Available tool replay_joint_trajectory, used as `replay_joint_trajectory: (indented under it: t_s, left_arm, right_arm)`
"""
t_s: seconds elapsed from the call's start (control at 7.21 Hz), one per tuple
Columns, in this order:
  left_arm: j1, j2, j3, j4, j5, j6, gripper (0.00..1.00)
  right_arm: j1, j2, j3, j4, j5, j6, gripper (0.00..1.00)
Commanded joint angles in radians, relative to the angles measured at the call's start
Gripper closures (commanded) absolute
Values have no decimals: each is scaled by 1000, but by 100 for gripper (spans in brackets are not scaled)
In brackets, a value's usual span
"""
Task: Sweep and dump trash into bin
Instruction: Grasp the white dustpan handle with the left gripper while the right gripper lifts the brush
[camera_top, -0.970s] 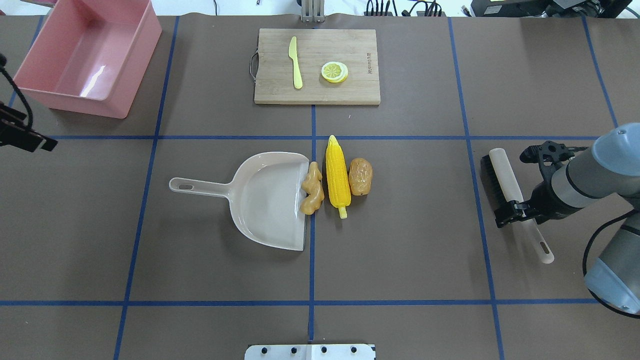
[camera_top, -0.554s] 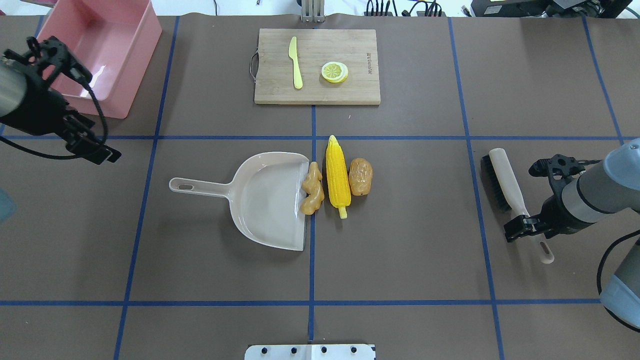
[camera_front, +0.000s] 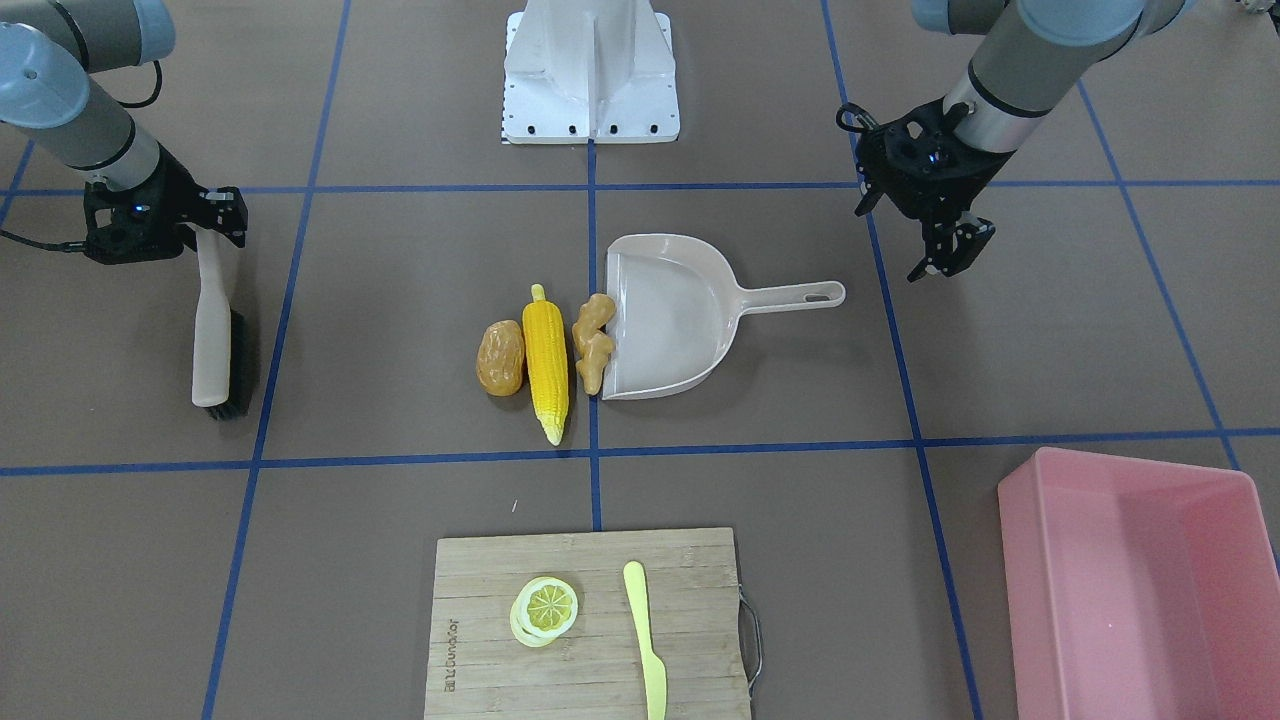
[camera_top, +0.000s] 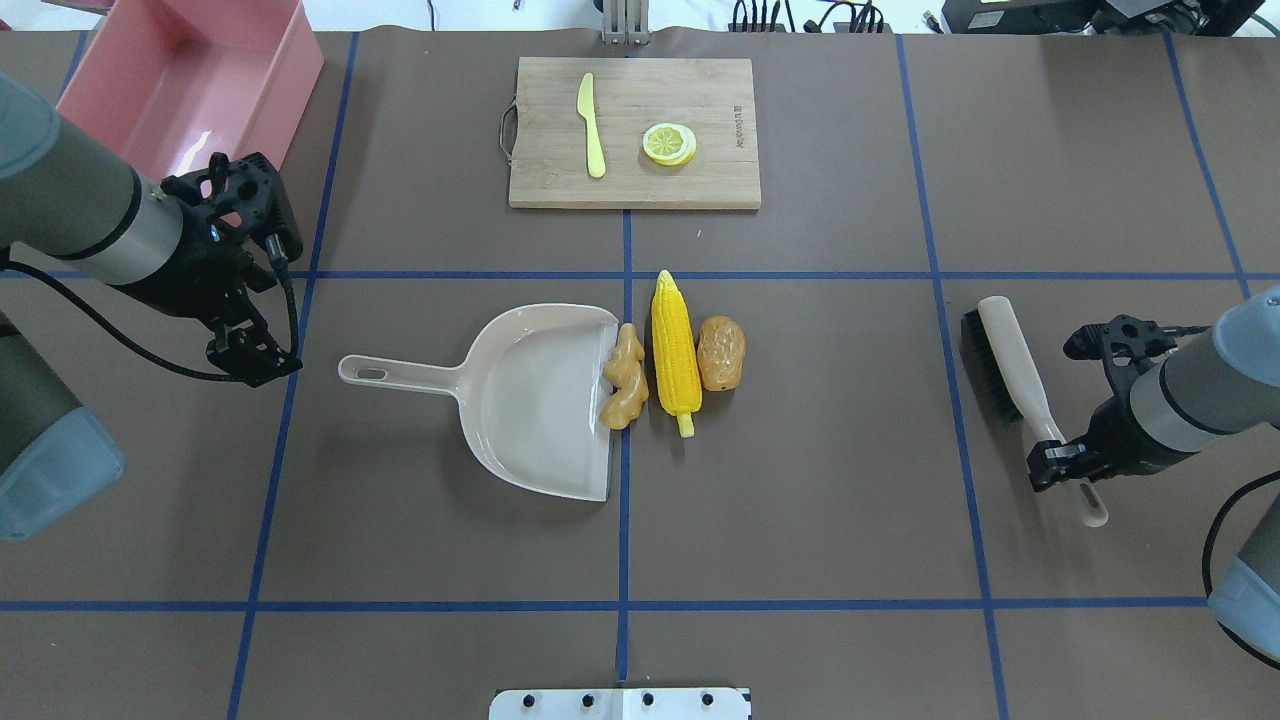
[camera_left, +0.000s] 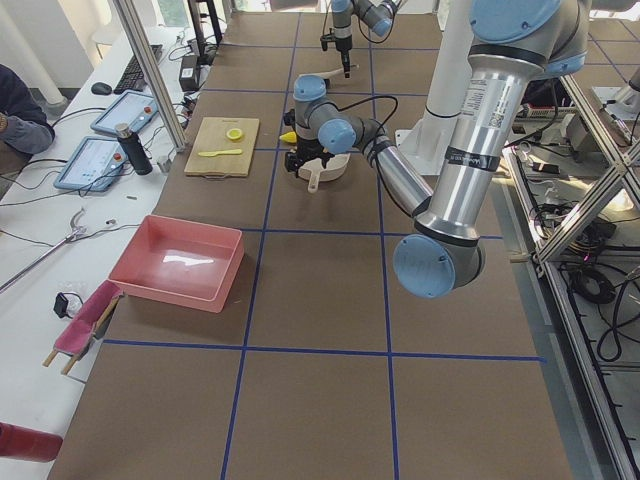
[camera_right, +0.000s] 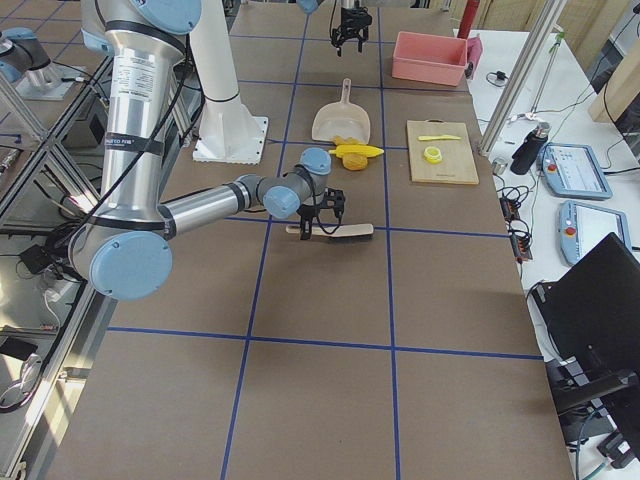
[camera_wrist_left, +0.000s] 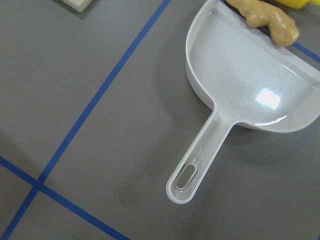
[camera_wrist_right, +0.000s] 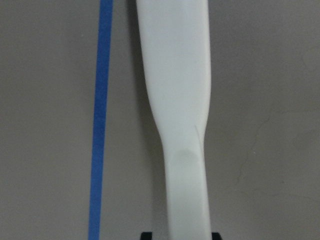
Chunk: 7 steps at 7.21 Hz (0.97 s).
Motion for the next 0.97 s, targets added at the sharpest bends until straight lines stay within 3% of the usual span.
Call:
replay_joint_trajectory:
  t_s: [0.0, 0.28, 0.55, 0.83]
  left_arm:
    - [11, -6, 30, -3, 99, 148, 1]
    - [43, -42, 125, -88, 103, 156, 1]
    - [77, -40, 153, -142, 121, 150, 2]
    - [146, -48, 155, -141, 190, 136, 2]
  right_arm:
    - [7, 3, 2, 0, 4, -5, 100]
    - [96, 11, 20, -6, 66, -13, 100]
    - [101, 58, 39, -35, 71, -13, 100]
    - [95, 263, 50, -322, 49, -95, 100]
